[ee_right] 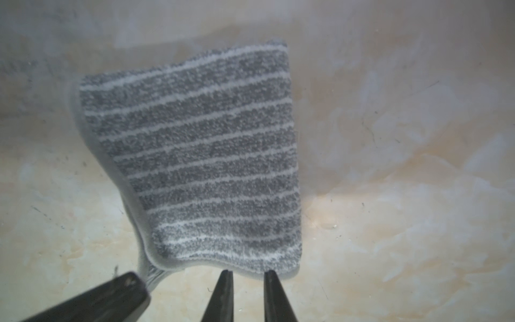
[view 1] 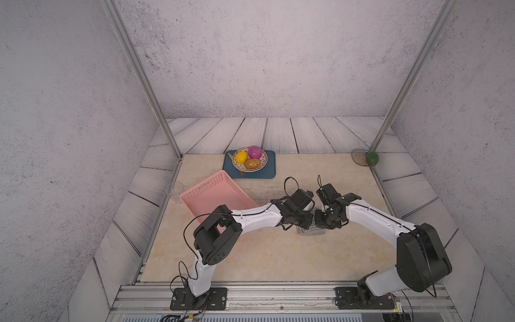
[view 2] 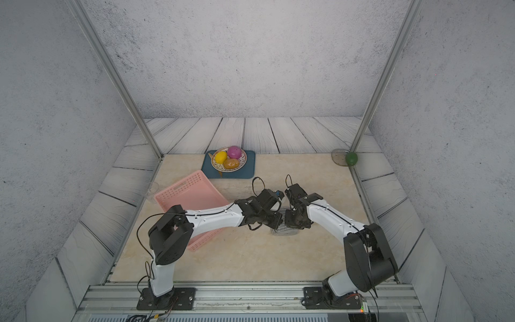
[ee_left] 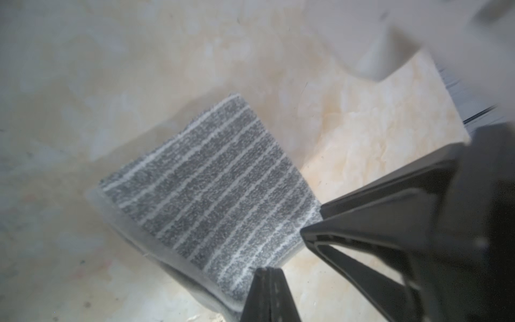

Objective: Fold the square dishcloth
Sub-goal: Smooth out the cleaning item at the center of the board.

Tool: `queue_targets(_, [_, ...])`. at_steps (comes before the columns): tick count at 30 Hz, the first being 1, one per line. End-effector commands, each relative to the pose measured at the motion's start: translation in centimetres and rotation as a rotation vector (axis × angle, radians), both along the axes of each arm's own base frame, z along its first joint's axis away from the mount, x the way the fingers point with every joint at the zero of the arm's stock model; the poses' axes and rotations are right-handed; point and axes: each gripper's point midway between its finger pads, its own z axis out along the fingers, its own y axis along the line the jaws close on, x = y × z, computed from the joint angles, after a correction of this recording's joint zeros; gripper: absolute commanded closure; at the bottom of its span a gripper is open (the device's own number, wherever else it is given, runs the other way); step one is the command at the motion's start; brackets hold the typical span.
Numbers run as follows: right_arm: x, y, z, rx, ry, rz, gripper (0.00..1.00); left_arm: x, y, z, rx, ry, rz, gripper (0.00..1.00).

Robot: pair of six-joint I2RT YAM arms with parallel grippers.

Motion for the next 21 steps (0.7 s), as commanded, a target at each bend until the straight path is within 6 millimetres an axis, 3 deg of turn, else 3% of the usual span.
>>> queue_targets(1, [0.3,-0.4,-0.7,0.012,-0.007,-0.035,0.81,-0.4,0.5,-1.7,0.032,0.047,-0.012,1.00])
queue_targets(13, [0.1,-0.7,-4.3,0.059,0.048,-0.069,0.81,0.4,3.0,-6.2,0.014,0.190,0.068,1.00])
queue_targets(18, [-0.5,-0.8,-5.2,0.070,0.071,-0.075,0.82,0.4,3.8,-7.0,0.020,0.202,0.081,1.00])
queue_targets(21, [-0.4,-0.8,-4.7,0.074,0.058,-0.069,0.82,0.5,4.2,-6.7,0.016,0.196,0.085,1.00])
